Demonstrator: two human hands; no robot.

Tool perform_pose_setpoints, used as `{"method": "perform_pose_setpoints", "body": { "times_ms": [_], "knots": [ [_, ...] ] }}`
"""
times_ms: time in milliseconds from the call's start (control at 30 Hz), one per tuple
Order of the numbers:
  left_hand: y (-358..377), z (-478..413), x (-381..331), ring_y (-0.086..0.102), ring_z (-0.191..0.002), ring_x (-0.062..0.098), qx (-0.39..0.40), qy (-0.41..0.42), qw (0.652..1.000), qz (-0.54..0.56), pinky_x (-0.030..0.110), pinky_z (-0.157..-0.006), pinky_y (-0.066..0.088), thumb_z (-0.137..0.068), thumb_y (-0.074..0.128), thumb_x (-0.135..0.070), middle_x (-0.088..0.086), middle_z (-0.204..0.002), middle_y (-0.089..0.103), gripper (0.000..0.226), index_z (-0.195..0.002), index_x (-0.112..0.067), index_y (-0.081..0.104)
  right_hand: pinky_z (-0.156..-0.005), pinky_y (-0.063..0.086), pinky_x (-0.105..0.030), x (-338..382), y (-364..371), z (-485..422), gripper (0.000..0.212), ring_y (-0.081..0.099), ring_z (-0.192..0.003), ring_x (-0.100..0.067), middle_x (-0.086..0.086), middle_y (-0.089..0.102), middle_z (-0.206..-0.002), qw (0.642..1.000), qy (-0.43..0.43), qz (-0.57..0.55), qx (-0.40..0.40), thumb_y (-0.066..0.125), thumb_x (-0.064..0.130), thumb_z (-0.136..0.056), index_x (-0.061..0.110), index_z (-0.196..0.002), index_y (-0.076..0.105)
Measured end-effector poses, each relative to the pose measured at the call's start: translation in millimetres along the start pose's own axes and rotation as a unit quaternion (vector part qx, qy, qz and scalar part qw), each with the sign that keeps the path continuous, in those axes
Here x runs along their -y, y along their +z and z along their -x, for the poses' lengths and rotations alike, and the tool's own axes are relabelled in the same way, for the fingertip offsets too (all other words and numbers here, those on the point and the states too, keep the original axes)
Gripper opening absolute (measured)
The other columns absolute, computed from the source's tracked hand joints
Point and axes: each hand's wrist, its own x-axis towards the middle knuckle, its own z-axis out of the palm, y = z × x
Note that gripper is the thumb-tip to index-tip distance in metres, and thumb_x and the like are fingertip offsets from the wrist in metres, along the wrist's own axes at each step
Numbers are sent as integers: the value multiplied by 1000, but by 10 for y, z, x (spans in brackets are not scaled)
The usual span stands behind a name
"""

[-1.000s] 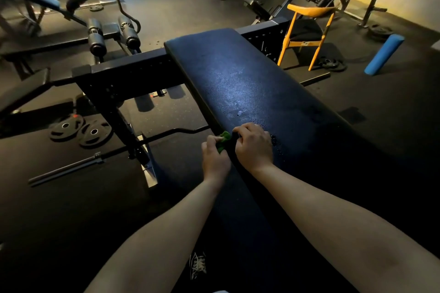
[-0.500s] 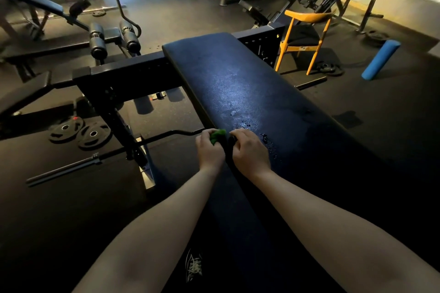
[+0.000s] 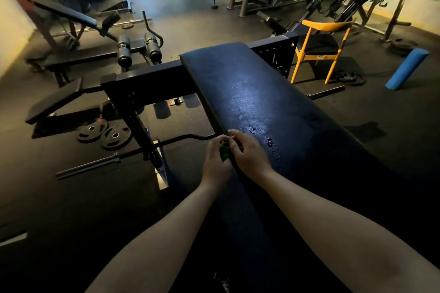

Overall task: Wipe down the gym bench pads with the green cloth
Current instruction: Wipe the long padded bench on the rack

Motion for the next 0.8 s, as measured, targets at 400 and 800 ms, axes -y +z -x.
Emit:
{"method": "perform_pose_setpoints", "body": {
  "times_ms": [400, 800],
  "knots": [
    [159, -643, 16, 33, -134, 14, 7, 65, 997, -40, 11, -108, 26, -85, 75, -10, 3, -146, 28, 80, -150, -15, 29, -94, 49, -35, 43, -274, -739, 29, 63, -104, -22, -5, 69, -109, 996, 23, 2, -87, 59, 6, -88, 18, -113, 68],
    [119, -883, 431, 33, -142, 24, 39, -85, 995, -30, 41, -120, 29, -83, 79, -42, 12, -151, 35, 94, -155, -9, 29, -101, 38, -38, -222, 10, -1184, 39, 50, -113, -38, -11, 58, -129, 980, 103, 158, -66, 52, 11, -92, 22, -126, 66]
  ]
}}
